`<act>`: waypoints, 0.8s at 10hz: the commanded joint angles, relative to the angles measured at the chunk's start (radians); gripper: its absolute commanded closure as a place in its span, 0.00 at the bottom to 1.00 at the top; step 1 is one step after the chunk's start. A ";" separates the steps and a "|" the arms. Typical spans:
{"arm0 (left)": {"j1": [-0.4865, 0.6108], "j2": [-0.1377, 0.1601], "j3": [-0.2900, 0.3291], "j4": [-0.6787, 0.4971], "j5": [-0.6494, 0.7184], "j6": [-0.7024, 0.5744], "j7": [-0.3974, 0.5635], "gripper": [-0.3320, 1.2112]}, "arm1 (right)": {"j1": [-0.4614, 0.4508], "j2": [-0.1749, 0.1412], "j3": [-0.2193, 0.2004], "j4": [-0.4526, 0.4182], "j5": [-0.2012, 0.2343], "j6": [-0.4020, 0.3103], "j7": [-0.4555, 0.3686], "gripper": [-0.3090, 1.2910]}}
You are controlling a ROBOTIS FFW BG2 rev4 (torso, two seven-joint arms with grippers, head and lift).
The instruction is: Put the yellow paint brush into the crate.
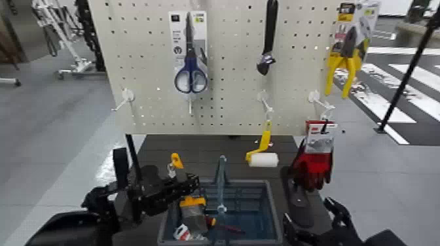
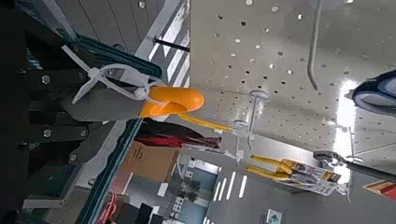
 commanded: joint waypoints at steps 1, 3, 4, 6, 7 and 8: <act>-0.037 0.002 -0.037 0.092 -0.003 -0.038 0.003 0.89 | -0.003 0.001 0.002 0.004 0.000 0.000 0.001 0.28; -0.056 0.007 -0.052 0.131 -0.009 -0.051 0.013 0.89 | -0.007 -0.001 0.004 0.007 -0.002 0.000 0.001 0.28; -0.062 0.007 -0.055 0.141 -0.018 -0.041 0.017 0.88 | -0.007 -0.001 0.004 0.007 -0.002 0.000 0.002 0.28; -0.071 0.008 -0.066 0.154 -0.034 -0.017 0.028 0.32 | -0.008 -0.001 0.005 0.008 -0.003 0.000 0.002 0.28; -0.073 0.008 -0.068 0.149 -0.043 -0.017 0.028 0.15 | -0.008 -0.001 0.004 0.008 -0.003 0.000 0.002 0.28; -0.073 0.008 -0.071 0.147 -0.043 -0.020 0.028 0.21 | -0.008 -0.001 0.004 0.008 -0.003 -0.002 0.002 0.28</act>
